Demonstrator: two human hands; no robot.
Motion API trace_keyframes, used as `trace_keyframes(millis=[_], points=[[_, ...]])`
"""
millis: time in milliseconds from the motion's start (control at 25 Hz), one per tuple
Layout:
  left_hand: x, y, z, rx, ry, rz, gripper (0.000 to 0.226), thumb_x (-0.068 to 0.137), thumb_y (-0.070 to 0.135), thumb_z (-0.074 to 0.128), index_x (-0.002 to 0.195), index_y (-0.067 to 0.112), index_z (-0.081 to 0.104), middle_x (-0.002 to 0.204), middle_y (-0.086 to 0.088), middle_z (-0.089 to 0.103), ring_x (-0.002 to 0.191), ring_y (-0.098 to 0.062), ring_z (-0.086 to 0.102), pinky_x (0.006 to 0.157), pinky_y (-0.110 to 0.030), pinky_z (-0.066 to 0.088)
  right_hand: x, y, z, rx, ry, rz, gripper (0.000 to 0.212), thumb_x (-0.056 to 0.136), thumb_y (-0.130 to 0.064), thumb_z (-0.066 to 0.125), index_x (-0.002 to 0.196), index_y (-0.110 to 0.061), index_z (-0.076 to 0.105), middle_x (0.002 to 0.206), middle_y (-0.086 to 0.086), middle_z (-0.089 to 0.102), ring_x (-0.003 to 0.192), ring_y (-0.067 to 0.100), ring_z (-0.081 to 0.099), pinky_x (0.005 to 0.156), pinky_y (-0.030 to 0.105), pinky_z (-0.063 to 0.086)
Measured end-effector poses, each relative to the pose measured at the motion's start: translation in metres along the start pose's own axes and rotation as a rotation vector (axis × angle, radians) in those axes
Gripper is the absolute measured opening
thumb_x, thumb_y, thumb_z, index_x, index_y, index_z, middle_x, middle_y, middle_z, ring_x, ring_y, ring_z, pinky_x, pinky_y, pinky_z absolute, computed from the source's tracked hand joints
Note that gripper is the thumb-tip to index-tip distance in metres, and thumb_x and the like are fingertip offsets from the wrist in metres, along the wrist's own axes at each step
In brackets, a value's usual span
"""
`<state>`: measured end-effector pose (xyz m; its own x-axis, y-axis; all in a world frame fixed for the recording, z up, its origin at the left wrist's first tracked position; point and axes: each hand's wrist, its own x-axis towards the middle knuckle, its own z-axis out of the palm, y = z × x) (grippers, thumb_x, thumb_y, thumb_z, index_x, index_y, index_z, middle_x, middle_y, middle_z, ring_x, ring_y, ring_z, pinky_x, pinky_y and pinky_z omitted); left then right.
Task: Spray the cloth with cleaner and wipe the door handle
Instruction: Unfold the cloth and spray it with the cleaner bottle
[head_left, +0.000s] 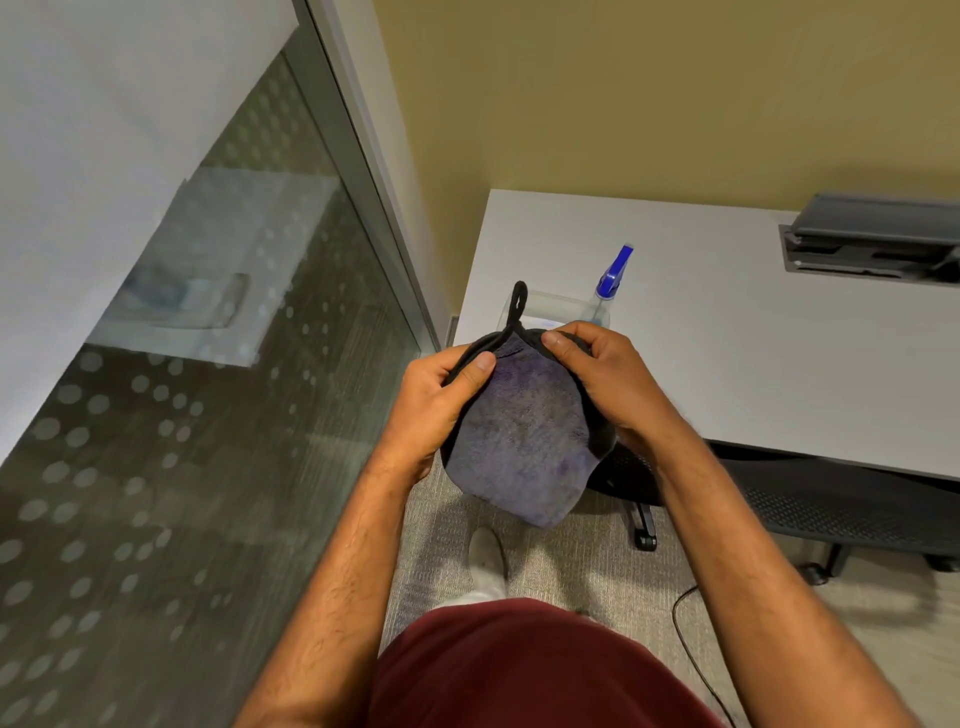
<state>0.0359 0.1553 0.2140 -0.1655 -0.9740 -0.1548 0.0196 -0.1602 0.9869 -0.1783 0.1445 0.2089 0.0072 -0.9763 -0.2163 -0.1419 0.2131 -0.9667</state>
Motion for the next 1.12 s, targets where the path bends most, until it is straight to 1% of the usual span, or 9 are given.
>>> trace_keyframes(millis=[160,240,320,400,600,800,960,1040,1120], points=[[0.004,0.001,-0.008,-0.010,-0.062,-0.080,0.030,0.091,0.036,0.071,0.109,0.014,0.080,0.106,-0.008,0.079,0.099,-0.018,0.072,0.091,-0.037,0.056,0.005,-0.008,-0.002,0.011,0.011,-0.051,0.009,0.095,-0.040,0.073,0.091,-0.035,0.081,0.093,-0.008,0.080,0.088,0.006,0.074,0.081,0.024,0.056],[0.006,0.002,-0.013,0.017,-0.153,-0.152,0.037,0.087,0.043,0.076,0.107,0.012,0.079,0.106,-0.007,0.080,0.100,-0.018,0.074,0.091,-0.037,0.057,0.008,-0.014,-0.002,0.001,-0.015,-0.069,0.009,0.095,-0.038,0.073,0.091,-0.036,0.081,0.094,-0.009,0.080,0.089,0.005,0.074,0.081,0.022,0.056],[0.007,0.001,-0.013,0.050,-0.276,-0.190,0.049,0.081,0.051,0.077,0.115,0.016,0.076,0.113,-0.004,0.079,0.109,-0.017,0.074,0.093,-0.031,0.057,0.011,-0.018,-0.001,-0.027,-0.075,-0.083,0.010,0.096,-0.036,0.073,0.090,-0.033,0.081,0.093,-0.008,0.080,0.088,0.005,0.073,0.080,0.019,0.058],[0.008,-0.003,-0.009,0.002,-0.311,-0.202,0.052,0.084,0.049,0.075,0.126,0.018,0.071,0.122,-0.003,0.077,0.118,-0.019,0.071,0.096,-0.028,0.057,0.015,-0.021,0.001,-0.060,-0.118,-0.087,0.015,0.097,-0.038,0.071,0.086,-0.033,0.080,0.090,-0.005,0.079,0.083,0.004,0.072,0.077,0.019,0.057],[0.013,-0.012,-0.004,-0.258,-0.159,-0.328,0.025,0.094,0.035,0.071,0.108,0.016,0.081,0.110,-0.008,0.080,0.103,-0.020,0.077,0.081,-0.025,0.060,0.032,-0.008,0.004,-0.032,-0.023,-0.048,0.025,0.100,-0.048,0.062,0.085,-0.035,0.077,0.088,-0.010,0.077,0.080,-0.002,0.069,0.072,0.010,0.053],[0.013,-0.026,-0.001,-0.194,0.056,-0.340,0.035,0.086,0.041,0.074,0.109,0.016,0.077,0.106,-0.006,0.081,0.097,-0.018,0.079,0.073,-0.023,0.061,0.066,0.046,-0.015,0.149,0.354,0.073,0.016,0.104,-0.028,0.060,0.095,-0.022,0.072,0.085,-0.005,0.072,0.076,0.010,0.067,0.071,0.024,0.056],[0.020,-0.032,-0.010,-0.270,0.174,-0.349,0.028,0.099,0.036,0.067,0.116,0.015,0.074,0.111,-0.006,0.081,0.103,-0.021,0.078,0.076,-0.028,0.063,0.100,0.089,-0.040,0.173,0.539,0.214,0.014,0.102,-0.018,0.060,0.114,-0.013,0.064,0.107,0.002,0.071,0.096,0.023,0.073,0.081,0.032,0.060],[0.024,-0.032,-0.014,-0.289,0.203,-0.351,0.024,0.105,0.033,0.061,0.116,0.016,0.074,0.112,-0.006,0.080,0.105,-0.021,0.077,0.077,-0.028,0.063,0.115,0.100,-0.045,0.155,0.571,0.267,0.030,0.099,-0.019,0.066,0.128,-0.011,0.059,0.125,0.008,0.067,0.108,0.024,0.070,0.094,0.037,0.060],[0.027,-0.031,-0.016,-0.317,0.217,-0.351,0.025,0.107,0.032,0.058,0.117,0.016,0.073,0.112,-0.004,0.080,0.105,-0.019,0.077,0.077,-0.028,0.063,0.128,0.105,-0.046,0.104,0.575,0.276,0.050,0.095,-0.024,0.073,0.139,-0.015,0.050,0.138,0.007,0.058,0.120,0.020,0.062,0.100,0.034,0.055]])
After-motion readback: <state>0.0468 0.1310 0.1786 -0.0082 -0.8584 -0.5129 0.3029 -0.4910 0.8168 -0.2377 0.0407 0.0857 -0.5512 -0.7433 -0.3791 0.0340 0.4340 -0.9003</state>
